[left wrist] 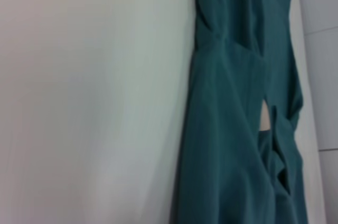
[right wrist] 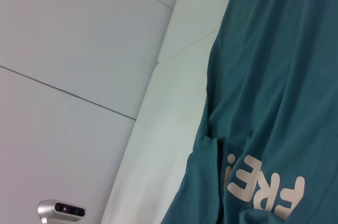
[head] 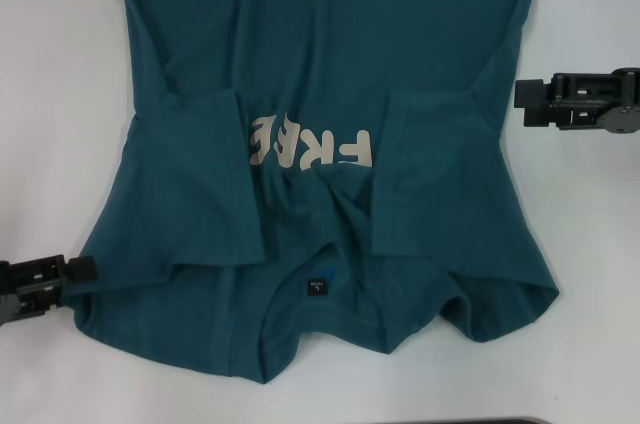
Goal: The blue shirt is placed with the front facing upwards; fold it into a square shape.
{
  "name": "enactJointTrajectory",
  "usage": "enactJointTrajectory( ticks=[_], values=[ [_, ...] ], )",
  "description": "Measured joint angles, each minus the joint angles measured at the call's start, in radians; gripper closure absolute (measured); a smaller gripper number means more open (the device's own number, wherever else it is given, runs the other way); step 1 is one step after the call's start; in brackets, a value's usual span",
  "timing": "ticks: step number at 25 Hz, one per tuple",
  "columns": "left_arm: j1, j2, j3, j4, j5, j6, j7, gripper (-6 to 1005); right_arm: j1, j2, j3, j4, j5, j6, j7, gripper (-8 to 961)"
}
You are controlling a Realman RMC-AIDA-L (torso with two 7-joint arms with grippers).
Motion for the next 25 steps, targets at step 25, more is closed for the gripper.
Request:
enactJointTrajectory(
  ticks=[25],
  values=[
    [-0.003,-0.020,-0.005,-0.076,0.074,-0.005,-0.016,391,0.000,-0.002,0.002,0.000,0.000,0.002,-0.004,73]
  ],
)
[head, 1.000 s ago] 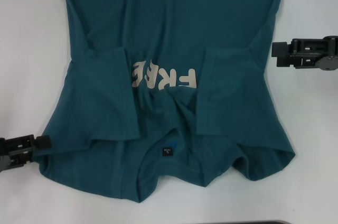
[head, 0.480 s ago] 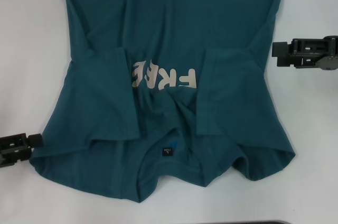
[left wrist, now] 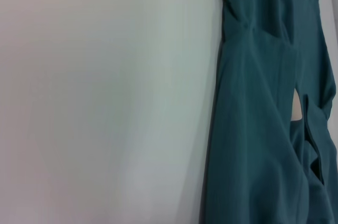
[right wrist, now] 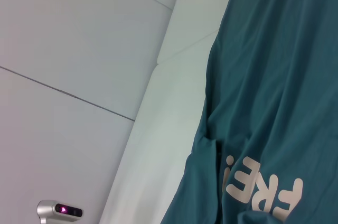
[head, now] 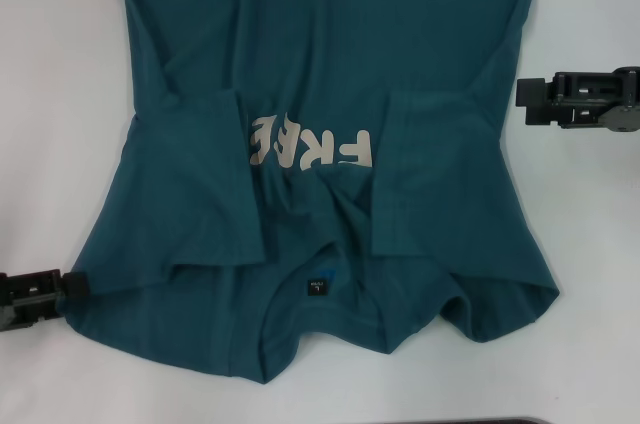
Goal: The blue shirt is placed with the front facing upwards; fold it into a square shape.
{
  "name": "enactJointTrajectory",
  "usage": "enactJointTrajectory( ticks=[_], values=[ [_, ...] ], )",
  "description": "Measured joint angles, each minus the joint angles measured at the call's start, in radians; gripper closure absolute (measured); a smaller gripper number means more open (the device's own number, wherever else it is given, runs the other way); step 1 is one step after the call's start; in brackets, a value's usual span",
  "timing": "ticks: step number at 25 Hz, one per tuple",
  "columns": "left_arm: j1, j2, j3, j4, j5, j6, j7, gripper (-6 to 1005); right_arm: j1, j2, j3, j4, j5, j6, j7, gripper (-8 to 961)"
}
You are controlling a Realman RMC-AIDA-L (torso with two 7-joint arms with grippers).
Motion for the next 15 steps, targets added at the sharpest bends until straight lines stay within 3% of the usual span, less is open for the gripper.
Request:
enactJointTrajectory(
  ticks=[11,15],
  values=[
    [-0.036,-0.022,0.028,0.002,0.011,-0.009,-0.030,405,0.000,0.000,0.000,0.000,0.002,-0.005,0.000,73],
    [-0.036,-0.020,-0.023,-0.008,-0.018,0.034,-0.052,410,0.000,-0.003,0.009,0.000,0.002,-0.013,0.000,73]
  ],
)
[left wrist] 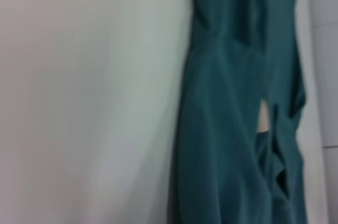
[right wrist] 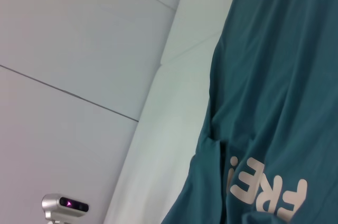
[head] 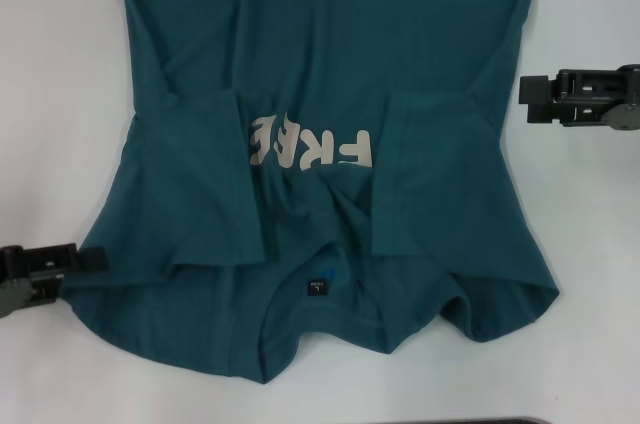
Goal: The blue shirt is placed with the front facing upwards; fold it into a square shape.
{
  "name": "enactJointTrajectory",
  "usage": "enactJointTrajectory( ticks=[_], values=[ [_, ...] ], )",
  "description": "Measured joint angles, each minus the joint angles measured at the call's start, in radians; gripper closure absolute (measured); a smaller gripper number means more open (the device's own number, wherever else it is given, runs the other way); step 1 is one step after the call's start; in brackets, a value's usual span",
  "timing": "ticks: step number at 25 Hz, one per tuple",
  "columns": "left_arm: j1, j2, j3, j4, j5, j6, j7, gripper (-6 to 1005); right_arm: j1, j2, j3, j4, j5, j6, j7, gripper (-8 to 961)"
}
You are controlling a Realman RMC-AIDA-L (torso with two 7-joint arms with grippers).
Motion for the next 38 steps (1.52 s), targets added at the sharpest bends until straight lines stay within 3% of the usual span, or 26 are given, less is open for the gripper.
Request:
enactJointTrajectory(
  ticks=[9,14,17,22,27,33,38],
  values=[
    [0.004,-0.007,0.013,-0.021,0.022,0.017,-0.005,421,-0.003,-0.003,0.020,0.000,0.001,-0.010,-0.003,73],
    [0.004,-0.008,0.016,-0.031,0.028,0.024,-0.004,652,-0.003,-0.004,0.026,0.000,0.001,-0.018,-0.003,73],
    [0.005,-0.008,0.023,-0.032,0.029,0.025,-0.004,849,-0.003,-0.004,0.028,0.000,0.001,-0.018,-0.003,73],
    [-0.003,-0.007,0.019,-0.015,0.024,0.055,-0.004,999,-0.003,-0.005,0.023,0.000,-0.004,-0.018,-0.005,73],
    [-0.018,-0.002,0.017,-0.001,0.019,0.097,-0.004,999,-0.010,-0.015,0.018,-0.002,-0.019,-0.021,-0.012,73],
    [-0.027,-0.007,0.020,0.001,0.018,0.110,-0.005,1000,-0.022,-0.046,0.023,-0.011,-0.161,-0.111,-0.067,73],
    [-0.040,-0.008,0.013,0.001,0.018,0.105,-0.006,1000,-0.056,-0.053,0.019,-0.013,-0.198,-0.185,-0.102,74]
  ],
)
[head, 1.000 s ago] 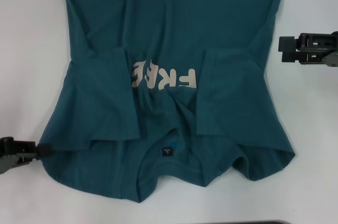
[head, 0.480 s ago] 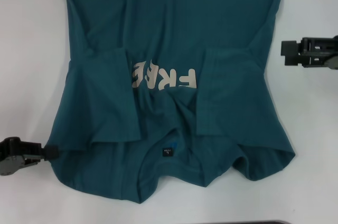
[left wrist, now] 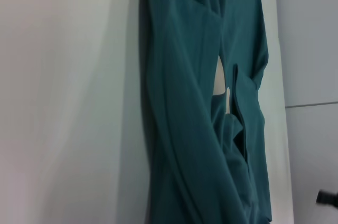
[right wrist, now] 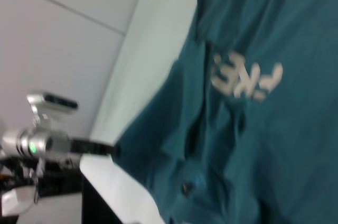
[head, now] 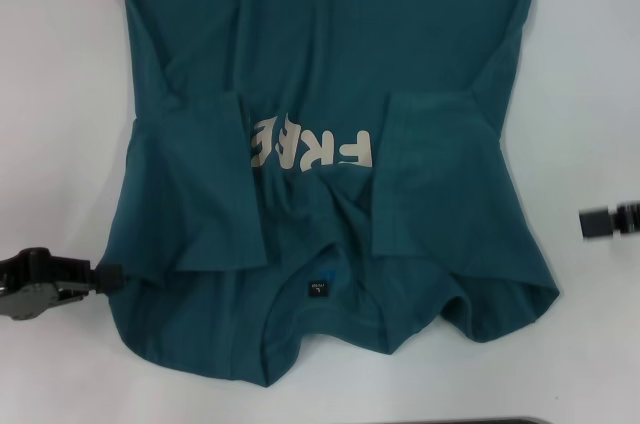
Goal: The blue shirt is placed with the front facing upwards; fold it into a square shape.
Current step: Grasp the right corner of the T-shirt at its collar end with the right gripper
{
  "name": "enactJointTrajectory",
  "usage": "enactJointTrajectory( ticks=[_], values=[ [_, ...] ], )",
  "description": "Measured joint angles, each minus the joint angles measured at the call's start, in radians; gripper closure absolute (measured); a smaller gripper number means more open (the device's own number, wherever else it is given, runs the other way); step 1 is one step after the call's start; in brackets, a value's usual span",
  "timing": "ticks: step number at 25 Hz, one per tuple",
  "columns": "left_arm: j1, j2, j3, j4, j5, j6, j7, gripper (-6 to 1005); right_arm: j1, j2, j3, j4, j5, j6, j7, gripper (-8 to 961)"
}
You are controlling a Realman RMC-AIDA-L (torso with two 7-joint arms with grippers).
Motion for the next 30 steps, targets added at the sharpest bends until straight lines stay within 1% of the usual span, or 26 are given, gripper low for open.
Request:
enactJointTrajectory(
  ticks=[5,12,18,21,27,30],
  values=[
    [-0.019,-0.005,-0.001,0.000,0.000,-0.016,0.000,999,-0.016,0.010,0.007,0.000,-0.094,0.002,0.000,74],
    [-0.040,-0.012,-0.003,0.002,0.000,-0.038,-0.005,996,-0.022,0.008,0.009,0.000,-0.135,0.024,0.034,74],
    [-0.044,-0.012,-0.002,0.003,0.000,-0.056,-0.014,992,-0.013,0.010,0.006,0.009,-0.172,0.067,0.076,74],
    [-0.044,-0.012,-0.003,0.003,0.000,-0.063,-0.015,990,-0.011,0.019,0.002,0.011,-0.185,0.100,0.107,74],
    [-0.044,-0.011,-0.001,0.003,0.000,-0.077,-0.017,987,-0.008,0.048,0.000,0.014,-0.187,0.125,0.134,74],
    [-0.044,-0.012,0.003,0.005,0.000,-0.080,-0.017,986,0.000,0.060,0.000,0.026,-0.207,0.137,0.137,74]
  ],
)
